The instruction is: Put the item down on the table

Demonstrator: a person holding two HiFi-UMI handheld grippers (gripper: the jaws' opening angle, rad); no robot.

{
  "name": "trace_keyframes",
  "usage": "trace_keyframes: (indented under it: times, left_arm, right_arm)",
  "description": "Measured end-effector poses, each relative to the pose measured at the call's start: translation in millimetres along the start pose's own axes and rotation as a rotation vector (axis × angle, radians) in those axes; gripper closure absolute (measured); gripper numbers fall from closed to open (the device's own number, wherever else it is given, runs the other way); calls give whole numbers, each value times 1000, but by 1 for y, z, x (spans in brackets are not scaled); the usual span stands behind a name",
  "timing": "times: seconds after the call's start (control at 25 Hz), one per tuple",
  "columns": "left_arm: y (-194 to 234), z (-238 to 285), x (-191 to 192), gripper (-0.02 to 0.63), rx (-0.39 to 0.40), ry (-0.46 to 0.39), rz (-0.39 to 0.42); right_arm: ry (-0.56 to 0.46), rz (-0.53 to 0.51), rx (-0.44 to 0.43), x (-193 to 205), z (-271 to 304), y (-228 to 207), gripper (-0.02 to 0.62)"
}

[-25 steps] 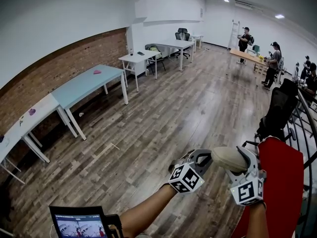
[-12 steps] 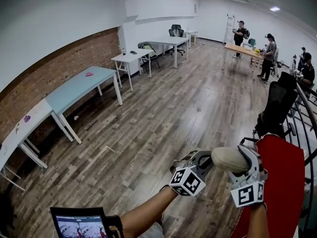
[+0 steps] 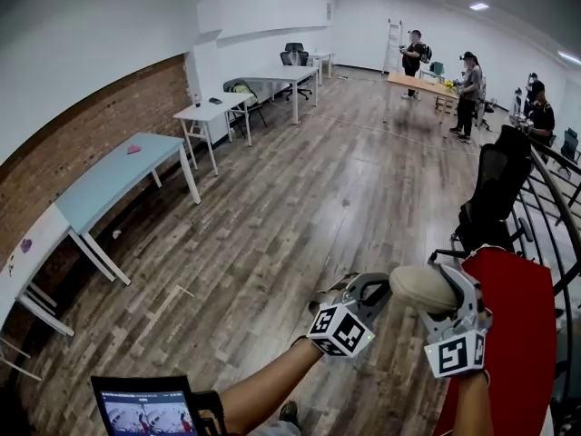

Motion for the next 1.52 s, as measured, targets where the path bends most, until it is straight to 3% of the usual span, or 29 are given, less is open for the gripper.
trace_keyframes:
  times: [0.76,1.52]
  left_arm:
    - [78,27,81,604,32,-46,-3]
    - [93,159,83,604,-35,28,-26]
  right_arm:
    - [46,-1,24,-7,112,-21,291]
    - [-4,-2,-46,95,143,-121,291]
Point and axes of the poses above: the fingertips, and each gripper's own axes: z forward along the fingers, y to its left, x out of its underside, the point moved 5 cm from there along -z, backward along the fingers, and after that the axes turned 12 degrees about z, right-handed, at the moved point
